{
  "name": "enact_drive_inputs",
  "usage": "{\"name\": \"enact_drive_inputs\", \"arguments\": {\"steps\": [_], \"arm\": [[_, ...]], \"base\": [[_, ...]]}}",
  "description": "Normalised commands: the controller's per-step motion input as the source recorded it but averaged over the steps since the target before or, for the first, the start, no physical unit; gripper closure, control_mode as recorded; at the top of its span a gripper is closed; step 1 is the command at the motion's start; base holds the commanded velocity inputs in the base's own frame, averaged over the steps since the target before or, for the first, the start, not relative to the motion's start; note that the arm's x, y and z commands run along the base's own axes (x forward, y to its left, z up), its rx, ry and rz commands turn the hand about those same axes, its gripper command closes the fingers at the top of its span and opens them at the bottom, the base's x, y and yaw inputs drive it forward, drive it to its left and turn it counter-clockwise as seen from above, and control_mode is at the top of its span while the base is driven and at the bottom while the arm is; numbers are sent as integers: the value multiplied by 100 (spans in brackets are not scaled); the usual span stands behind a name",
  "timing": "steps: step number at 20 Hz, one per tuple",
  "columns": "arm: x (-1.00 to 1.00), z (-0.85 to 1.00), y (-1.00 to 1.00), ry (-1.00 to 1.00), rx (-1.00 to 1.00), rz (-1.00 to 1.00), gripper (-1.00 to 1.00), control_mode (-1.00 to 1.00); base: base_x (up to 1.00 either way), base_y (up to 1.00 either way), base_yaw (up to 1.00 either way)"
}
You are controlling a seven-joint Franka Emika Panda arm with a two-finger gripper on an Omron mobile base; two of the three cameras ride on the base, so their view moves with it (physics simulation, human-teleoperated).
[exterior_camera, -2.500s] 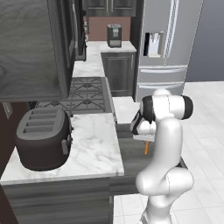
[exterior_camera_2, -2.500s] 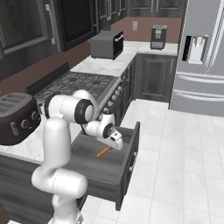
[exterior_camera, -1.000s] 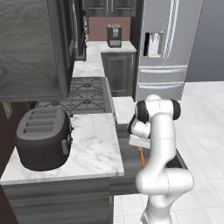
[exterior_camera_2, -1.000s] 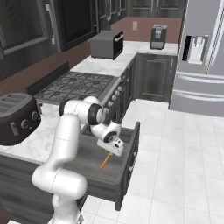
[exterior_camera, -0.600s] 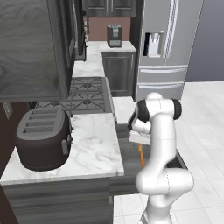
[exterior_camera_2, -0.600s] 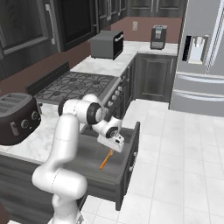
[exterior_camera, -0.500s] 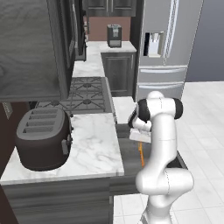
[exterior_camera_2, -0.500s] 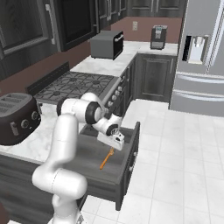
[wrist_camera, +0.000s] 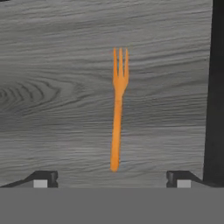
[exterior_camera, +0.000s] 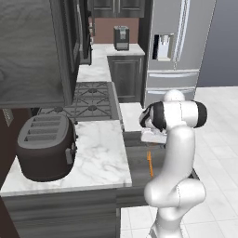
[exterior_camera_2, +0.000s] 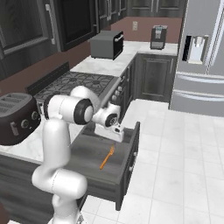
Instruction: Organize the utensils by type. Pick up the wooden spoons from the counter and place them in the open cabinet. Then pick up the metallic utensils from the counter and place them in the open drawer.
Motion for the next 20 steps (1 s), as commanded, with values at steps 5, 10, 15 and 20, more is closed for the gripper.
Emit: {"name": "enact_drive_inputs", "arguments": {"steps": [5,10,15,20], "arm": [[-55,81,0,-15,-14,8,-100,-100],[-47,83,0,-21,-13,1,-100,-100],[-43,80,0,-17,-7,0,-100,-100],[-49,76,0,-21,-1,0,-100,-100]], "base": [[0,0,0],[0,0,0],[0,0,0],[0,0,0]]}}
